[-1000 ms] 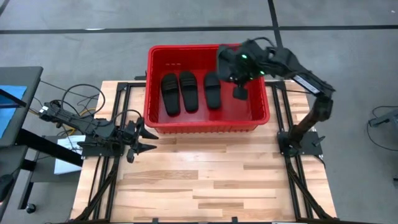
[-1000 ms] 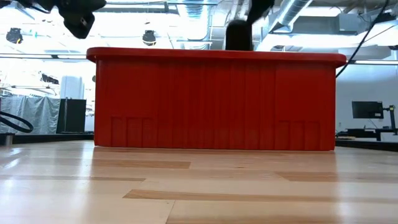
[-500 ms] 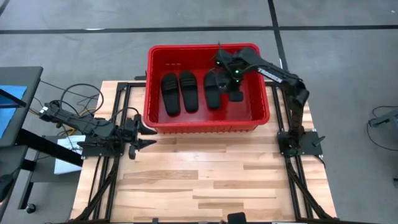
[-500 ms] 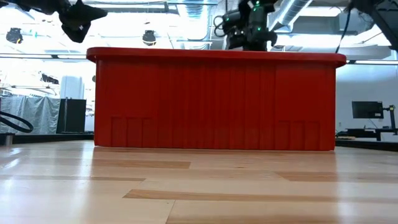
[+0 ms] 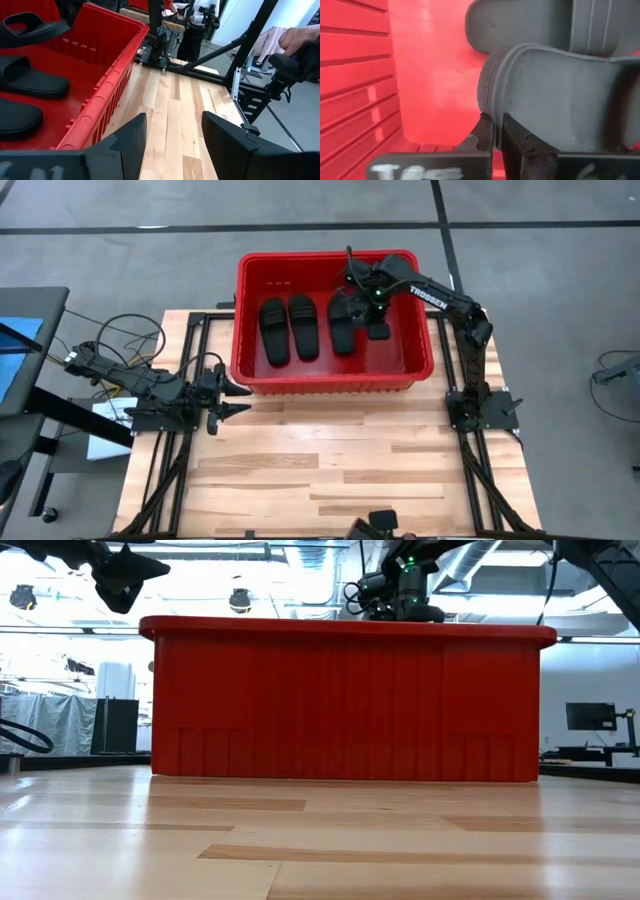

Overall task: Pick and place slides into bin
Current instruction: Put the black slipper into the red bin

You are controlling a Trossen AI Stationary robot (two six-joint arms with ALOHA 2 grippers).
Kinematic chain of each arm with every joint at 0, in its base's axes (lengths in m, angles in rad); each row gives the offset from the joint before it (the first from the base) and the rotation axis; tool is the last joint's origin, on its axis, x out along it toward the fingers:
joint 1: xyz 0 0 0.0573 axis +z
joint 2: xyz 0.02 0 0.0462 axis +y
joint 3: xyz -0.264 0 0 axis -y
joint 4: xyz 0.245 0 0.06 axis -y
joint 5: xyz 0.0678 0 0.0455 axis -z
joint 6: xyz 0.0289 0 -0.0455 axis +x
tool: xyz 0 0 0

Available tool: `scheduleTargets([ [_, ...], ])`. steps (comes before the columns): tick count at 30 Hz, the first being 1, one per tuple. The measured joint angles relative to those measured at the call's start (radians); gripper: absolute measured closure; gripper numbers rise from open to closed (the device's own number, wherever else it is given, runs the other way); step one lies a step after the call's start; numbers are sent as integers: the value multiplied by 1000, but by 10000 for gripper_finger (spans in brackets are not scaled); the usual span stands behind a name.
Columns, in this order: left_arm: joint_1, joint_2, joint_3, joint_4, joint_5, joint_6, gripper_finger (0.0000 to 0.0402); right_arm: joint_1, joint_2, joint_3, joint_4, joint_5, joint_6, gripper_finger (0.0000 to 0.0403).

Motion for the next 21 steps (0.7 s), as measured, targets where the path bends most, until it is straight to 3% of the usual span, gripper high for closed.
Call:
scheduleTargets([
  [14,0,0,0,0,18,1,220,-47,18,-3,-6,-60,4,402],
  [21,0,1,0,0,55,1,220,-52,31,-124,65,-64,-2,402],
])
